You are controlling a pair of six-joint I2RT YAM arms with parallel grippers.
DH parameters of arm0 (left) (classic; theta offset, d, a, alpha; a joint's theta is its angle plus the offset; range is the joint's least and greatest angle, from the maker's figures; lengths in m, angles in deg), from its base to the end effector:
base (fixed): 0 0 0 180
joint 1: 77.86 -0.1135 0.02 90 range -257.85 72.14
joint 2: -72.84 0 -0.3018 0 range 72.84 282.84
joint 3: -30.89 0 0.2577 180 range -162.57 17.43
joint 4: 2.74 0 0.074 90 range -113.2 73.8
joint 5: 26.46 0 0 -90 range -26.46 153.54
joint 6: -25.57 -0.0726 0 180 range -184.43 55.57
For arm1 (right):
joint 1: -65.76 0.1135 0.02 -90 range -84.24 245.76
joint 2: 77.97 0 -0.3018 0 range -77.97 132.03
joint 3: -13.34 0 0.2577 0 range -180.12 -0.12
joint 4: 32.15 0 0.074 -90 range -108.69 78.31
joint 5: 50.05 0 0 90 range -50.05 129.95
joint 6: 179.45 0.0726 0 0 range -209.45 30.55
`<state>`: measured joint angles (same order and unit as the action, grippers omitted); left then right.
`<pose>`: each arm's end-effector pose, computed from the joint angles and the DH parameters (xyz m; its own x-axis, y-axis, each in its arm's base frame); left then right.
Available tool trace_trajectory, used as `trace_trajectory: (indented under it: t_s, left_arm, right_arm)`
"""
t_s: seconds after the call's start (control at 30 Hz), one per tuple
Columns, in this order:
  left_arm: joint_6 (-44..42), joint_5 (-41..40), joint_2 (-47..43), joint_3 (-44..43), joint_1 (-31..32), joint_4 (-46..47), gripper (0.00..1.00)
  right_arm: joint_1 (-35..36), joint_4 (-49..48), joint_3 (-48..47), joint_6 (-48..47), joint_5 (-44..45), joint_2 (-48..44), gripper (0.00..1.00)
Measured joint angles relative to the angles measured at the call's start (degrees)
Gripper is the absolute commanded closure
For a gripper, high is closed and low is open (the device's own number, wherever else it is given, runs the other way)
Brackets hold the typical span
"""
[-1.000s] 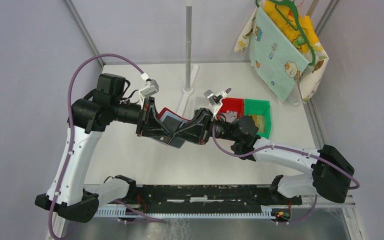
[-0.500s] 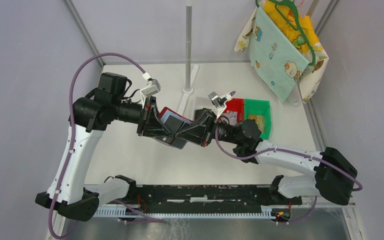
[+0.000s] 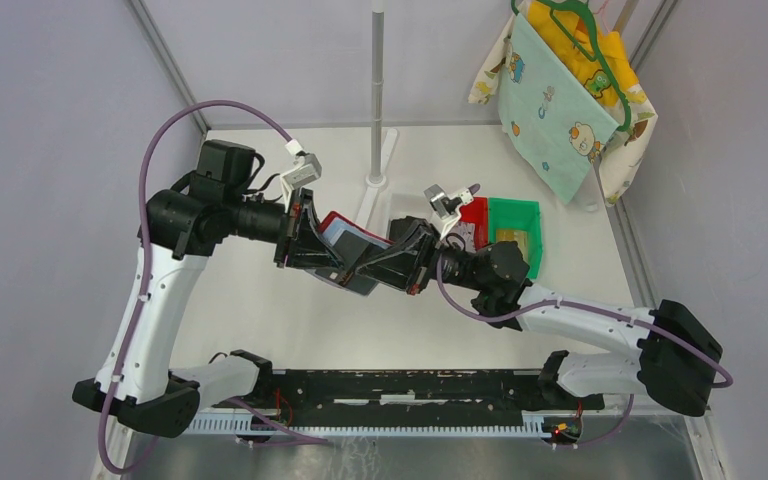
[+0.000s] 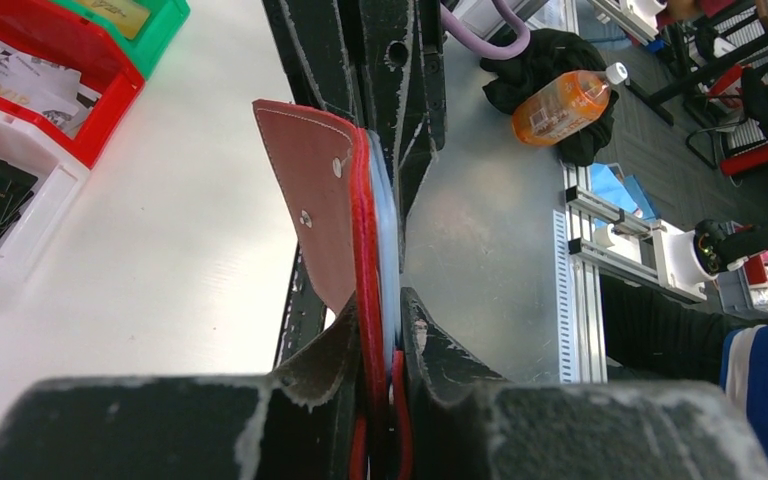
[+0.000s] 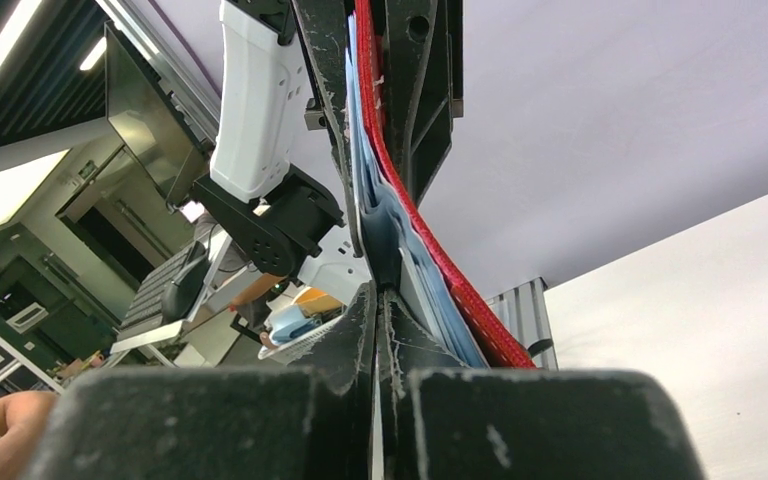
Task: Take the credit cards out of the card holder
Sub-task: Remove the credit card from the card holder.
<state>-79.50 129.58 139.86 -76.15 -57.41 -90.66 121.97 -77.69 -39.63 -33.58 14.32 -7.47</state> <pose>0.1351 -0.1212 0.4803 -0.4852 0.2936 -0.8237 0.8721 0.0933 -0.4804 0.1341 0.2569 0.3859 -0.6495 0.3713 -0.6635 -0.7558 -0.2198 0.6168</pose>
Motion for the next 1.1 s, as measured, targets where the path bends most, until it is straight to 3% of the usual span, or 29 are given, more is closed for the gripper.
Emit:
trace_trajectory:
  t_s: [0.03,0.1,0.23,0.37,0.43,0.5,0.63,0.8,1.1]
  left_arm:
    - [0.1,0.0,0.0,-0.1,0.0,0.0,0.98]
    - [0.6,0.0,0.0,-0.2,0.0,0.0,0.98]
    - [1.0,-0.6,0.2,-0.2,-0.1,0.3,0.98]
    - [1.3,-1.2,0.3,-0.2,-0.1,0.7,0.98]
    - [1.3,-1.4,0.3,-0.2,-0.1,0.9,0.97]
    - [1.4,-1.4,0.3,-0.4,-0.1,0.9,0.93]
    - [1.8,-1.5,0.3,-0.5,-0.1,0.9,0.87]
    - [2.3,-1.7,0.5,-1.2,0.0,0.6,0.84]
    - [2.8,-3.1,0.8,-3.3,0.3,0.9,0.98]
  right_arm:
    - [0.0,0.1,0.0,-0.1,0.1,-0.2,0.70]
    - [0.0,0.3,0.0,-0.3,0.1,-0.3,0.56]
    - [0.0,0.0,0.0,-0.2,0.0,-0.3,0.53]
    - [0.0,0.2,-1.1,0.0,-0.2,0.6,0.61]
    - [0.0,0.2,-2.1,0.2,-0.2,1.3,0.70]
    - [0.0,0.2,-2.5,0.4,-0.3,1.7,0.84]
    - [-0.1,0.4,-2.5,0.9,-0.2,2.3,1.00]
    - [-0.1,0.4,-2.1,0.6,0.1,1.7,1.00]
    - [-0.9,-1.0,4.2,0.6,0.7,-3.1,1.00]
